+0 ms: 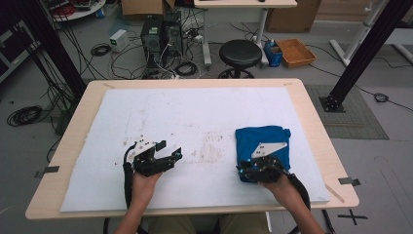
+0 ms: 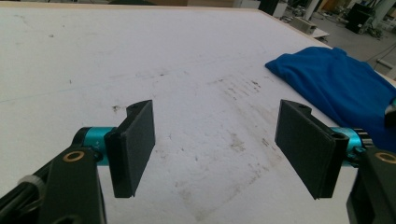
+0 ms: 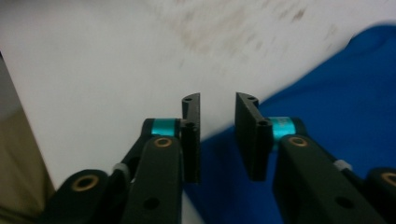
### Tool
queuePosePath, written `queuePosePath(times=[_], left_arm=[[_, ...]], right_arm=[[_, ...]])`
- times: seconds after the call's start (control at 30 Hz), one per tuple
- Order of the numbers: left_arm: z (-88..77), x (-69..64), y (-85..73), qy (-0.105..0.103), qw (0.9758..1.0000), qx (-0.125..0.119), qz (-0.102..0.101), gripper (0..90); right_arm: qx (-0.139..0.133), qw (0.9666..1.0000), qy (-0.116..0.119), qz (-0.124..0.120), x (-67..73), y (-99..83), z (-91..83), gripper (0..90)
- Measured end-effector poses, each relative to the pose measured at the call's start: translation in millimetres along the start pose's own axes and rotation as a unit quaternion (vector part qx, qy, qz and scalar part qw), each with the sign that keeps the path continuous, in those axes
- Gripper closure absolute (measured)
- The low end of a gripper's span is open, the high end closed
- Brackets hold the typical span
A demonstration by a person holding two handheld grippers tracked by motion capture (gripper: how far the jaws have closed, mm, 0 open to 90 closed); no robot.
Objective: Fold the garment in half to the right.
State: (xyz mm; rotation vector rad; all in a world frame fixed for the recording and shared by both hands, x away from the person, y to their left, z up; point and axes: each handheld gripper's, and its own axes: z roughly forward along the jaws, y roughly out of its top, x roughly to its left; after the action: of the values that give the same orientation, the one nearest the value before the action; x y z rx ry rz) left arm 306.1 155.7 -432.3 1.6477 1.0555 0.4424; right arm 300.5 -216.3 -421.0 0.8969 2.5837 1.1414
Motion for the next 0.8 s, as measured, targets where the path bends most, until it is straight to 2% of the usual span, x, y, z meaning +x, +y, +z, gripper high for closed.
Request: queuePosePath(times=[0.03, 0.1, 0.13, 0.2, 0.3, 0.33, 0.37, 0.4, 0.47, 0.5, 0.53, 0.6, 0.63, 0.73, 0.77, 0.8], left_arm=[[0.4, -0.3, -0.3, 0.001, 1.0, 0.001, 0.002, 28.7], [1.6, -1.1, -0.9, -0.002, 1.0, 0.004, 0.001, 28.7], [1.8, -1.1, -0.9, -0.001, 1.0, 0.006, 0.005, 28.7], [2.1, -1.5, -1.0, -0.002, 1.0, 0.005, 0.005, 28.7], [2.4, -0.6, -1.1, 0.001, 1.0, 0.005, 0.001, 28.8], [2.3, -0.2, -1.0, 0.001, 1.0, 0.004, 0.0, 28.8], [2.2, 0.2, -1.0, 0.002, 1.0, 0.004, 0.001, 28.8], [2.0, 0.3, -0.9, 0.003, 1.0, 0.004, 0.0, 28.8], [1.7, 0.3, -1.0, 0.003, 1.0, 0.002, 0.0, 28.8], [1.5, 0.5, -1.0, 0.003, 1.0, 0.003, 0.0, 28.8], [1.6, 0.4, -1.0, 0.003, 1.0, 0.002, -0.001, 28.8], [2.0, 0.6, -1.0, 0.003, 1.0, 0.003, 0.0, 28.8], [2.3, 0.8, -1.1, 0.004, 1.0, 0.005, 0.002, 28.8], [3.4, 0.7, -1.3, 0.004, 1.0, 0.004, 0.0, 28.8], [3.4, 0.9, -1.1, 0.005, 1.0, 0.004, 0.0, 28.8], [3.2, 0.7, -0.8, 0.006, 1.0, 0.002, 0.0, 28.8]], right_arm=[[0.008, 0.9999, -0.007, -0.01, 3.0, -5.8, 2.0, 77.3], [0.022, 0.9996, -0.016, -0.012, 5.4, -14.2, 7.9, 83.6], [0.019, 0.9996, -0.019, -0.012, 6.3, -17.0, 9.4, 87.7], [0.011, 0.9999, -0.007, -0.005, 7.4, -19.2, 8.5, 88.6], [0.017, 0.9996, 0.011, -0.02, 12.7, -21.2, 5.6, 87.7], [0.015, 0.9996, 0.016, -0.019, 12.4, -21.7, 3.9, 79.0], [0.005, 0.9997, 0.02, -0.011, 10.6, -22.1, 1.5, 63.5], [-0.009, 0.9998, 0.017, 0.004, 7.7, -22.6, -2.3, 57.0], [-0.053, 0.9983, -0.007, 0.024, -2.0, -24.9, -16.2, 56.7], [-0.069, 0.9966, -0.03, 0.035, -8.7, -26.6, -25.0, 58.3], [-0.076, 0.9942, -0.06, 0.047, -15.1, -29.1, -33.9, 64.3], [-0.056, 0.9879, -0.128, 0.066, -28.8, -37.5, -48.5, 77.2], [-0.034, 0.9857, -0.15, 0.07, -34.5, -42.9, -51.8, 79.6], [0.036, 0.9818, -0.172, 0.072, -42.4, -60.8, -51.6, 81.8], [0.044, 0.9814, -0.171, 0.076, -44.3, -66.2, -50.9, 81.7], [0.033, 0.9828, -0.163, 0.081, -45.4, -69.3, -53.2, 80.2]])
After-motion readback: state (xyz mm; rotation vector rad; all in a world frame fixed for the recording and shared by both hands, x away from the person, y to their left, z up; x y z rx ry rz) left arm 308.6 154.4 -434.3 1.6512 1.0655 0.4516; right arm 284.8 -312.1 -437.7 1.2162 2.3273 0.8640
